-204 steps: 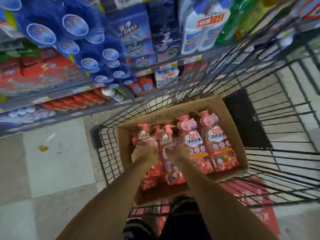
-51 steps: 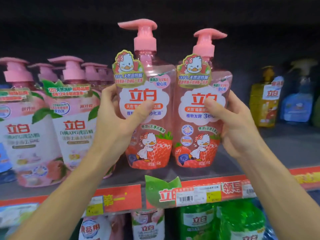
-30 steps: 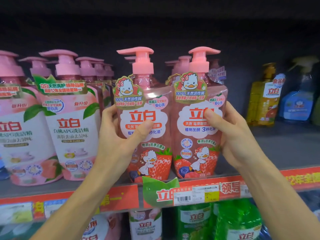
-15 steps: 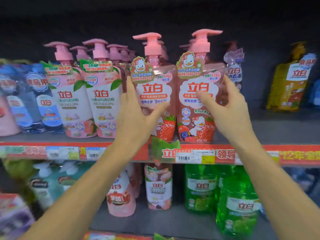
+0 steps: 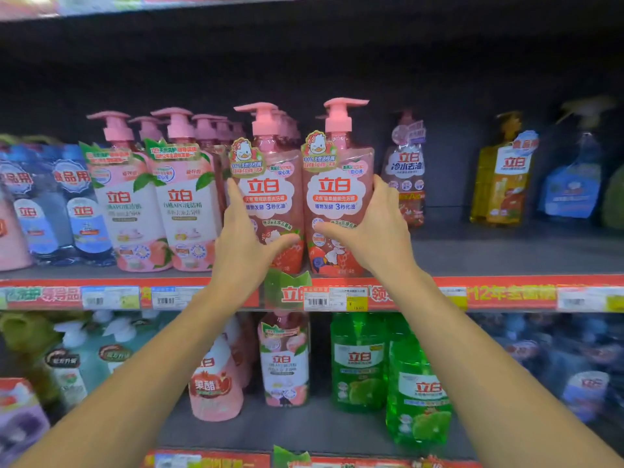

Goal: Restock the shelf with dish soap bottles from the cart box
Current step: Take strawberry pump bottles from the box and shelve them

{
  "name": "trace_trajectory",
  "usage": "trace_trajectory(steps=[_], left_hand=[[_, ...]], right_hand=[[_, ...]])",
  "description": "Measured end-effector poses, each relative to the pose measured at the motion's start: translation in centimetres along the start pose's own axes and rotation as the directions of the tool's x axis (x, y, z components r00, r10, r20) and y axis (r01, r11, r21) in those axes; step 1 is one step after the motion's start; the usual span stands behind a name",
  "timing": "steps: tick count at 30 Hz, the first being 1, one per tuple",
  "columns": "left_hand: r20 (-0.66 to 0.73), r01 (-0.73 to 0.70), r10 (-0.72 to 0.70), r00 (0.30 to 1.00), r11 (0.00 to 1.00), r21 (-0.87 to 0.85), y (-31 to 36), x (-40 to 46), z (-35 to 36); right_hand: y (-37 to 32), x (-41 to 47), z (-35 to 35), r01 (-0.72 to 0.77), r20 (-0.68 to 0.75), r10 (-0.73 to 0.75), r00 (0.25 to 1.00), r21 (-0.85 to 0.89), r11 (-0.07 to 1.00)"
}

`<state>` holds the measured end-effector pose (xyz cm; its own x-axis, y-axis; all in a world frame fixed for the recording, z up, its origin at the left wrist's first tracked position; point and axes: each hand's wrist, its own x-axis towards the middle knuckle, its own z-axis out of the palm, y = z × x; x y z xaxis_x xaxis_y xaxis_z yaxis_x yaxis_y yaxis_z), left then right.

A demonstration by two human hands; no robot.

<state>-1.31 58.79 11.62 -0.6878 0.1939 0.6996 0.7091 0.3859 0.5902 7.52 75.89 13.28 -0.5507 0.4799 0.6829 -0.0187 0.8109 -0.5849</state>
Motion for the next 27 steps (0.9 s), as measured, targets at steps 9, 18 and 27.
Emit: trace_trajectory(steps=[9,18,27], left_hand=[[0.046,0.008,-0.012,0.999,0.997,0.074,0.5,-0.6,0.6],[0.096,-0.074,0.037,0.995,0.901,0.427,-0.8,-3.8,0.6],[0.169,-0.082,-0.011,0.985,0.843,0.531,-1.0,-4.8,0.1]], right_hand=[[-0.7,-0.5,-0.8,-0.071,0.001,0.071,0.997,0.006,0.997],[0.2,-1.1,-0.4,-0.105,-0.007,0.106,0.994,0.132,0.986],[0.4,-1.8,0.7,-0.155,0.027,0.153,0.988,0.095,0.983]])
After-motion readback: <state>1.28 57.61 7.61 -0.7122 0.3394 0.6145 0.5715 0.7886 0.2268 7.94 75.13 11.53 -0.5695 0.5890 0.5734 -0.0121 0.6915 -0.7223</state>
